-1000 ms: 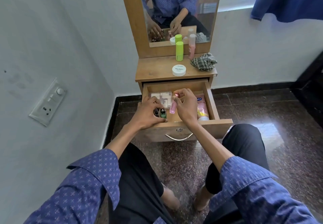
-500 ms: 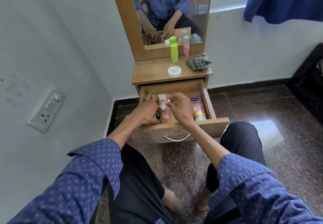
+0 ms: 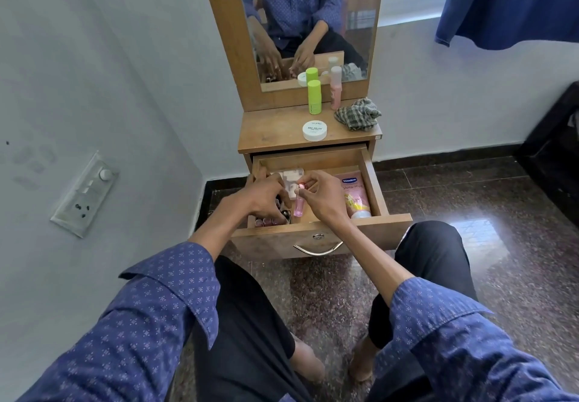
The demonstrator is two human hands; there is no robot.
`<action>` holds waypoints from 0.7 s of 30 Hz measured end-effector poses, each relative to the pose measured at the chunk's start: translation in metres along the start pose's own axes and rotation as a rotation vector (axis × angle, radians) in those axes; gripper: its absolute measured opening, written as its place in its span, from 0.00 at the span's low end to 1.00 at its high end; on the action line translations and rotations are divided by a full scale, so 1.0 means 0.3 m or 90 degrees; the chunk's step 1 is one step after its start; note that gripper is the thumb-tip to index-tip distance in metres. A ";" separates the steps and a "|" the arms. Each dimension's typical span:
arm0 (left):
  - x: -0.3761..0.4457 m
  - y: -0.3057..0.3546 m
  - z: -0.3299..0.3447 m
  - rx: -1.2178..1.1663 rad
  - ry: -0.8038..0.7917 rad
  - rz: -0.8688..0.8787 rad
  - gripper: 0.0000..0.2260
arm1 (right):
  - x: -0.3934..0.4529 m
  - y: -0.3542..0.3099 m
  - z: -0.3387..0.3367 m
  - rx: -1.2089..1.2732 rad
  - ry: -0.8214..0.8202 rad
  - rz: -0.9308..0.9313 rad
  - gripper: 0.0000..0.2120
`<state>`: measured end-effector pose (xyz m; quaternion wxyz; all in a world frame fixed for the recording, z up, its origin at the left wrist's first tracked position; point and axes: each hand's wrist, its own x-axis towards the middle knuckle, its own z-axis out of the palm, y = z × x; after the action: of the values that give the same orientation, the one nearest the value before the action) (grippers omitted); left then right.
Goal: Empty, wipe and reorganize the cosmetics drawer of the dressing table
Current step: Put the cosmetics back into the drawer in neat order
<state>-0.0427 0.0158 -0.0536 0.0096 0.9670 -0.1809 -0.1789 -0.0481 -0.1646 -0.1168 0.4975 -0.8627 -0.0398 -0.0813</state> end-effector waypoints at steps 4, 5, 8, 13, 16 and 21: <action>-0.015 -0.071 -0.035 -0.169 0.040 0.007 0.10 | 0.013 -0.019 0.008 -0.032 -0.025 -0.003 0.07; -0.013 -0.083 -0.026 -0.218 0.084 -0.002 0.07 | 0.017 -0.026 0.014 -0.045 -0.036 -0.015 0.07; -0.004 -0.077 0.034 -0.376 0.230 -0.067 0.07 | 0.033 -0.046 0.043 -0.072 -0.067 -0.047 0.07; 0.024 -0.037 0.153 -0.371 0.298 -0.160 0.12 | 0.050 -0.060 0.089 -0.085 -0.084 -0.066 0.08; 0.039 -0.022 0.160 -0.386 0.338 -0.169 0.10 | 0.054 -0.048 0.088 -0.082 -0.097 -0.074 0.09; 0.041 -0.008 0.161 -0.400 0.377 -0.162 0.08 | 0.044 -0.042 0.062 -0.005 -0.127 -0.040 0.09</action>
<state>-0.0482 0.0158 -0.1033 0.3323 0.9412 0.0135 0.0595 -0.0351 -0.1424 -0.1129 0.4849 -0.8668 -0.1158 -0.0108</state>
